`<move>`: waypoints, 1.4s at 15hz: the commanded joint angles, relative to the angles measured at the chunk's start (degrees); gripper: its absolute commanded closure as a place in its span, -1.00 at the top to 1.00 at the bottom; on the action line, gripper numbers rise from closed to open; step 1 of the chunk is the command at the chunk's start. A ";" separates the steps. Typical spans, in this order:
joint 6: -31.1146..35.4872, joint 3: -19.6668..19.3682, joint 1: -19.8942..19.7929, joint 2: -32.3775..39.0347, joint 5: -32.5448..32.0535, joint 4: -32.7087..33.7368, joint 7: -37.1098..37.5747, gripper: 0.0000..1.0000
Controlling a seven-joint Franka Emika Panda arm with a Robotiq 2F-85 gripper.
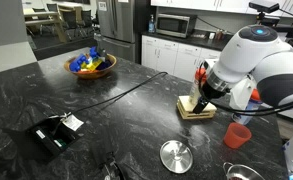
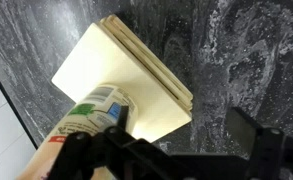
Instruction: Place the lid on the pot
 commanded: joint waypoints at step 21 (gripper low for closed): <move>4.87 -1.03 14.11 5.57 2.67 1.57 -9.72 1.00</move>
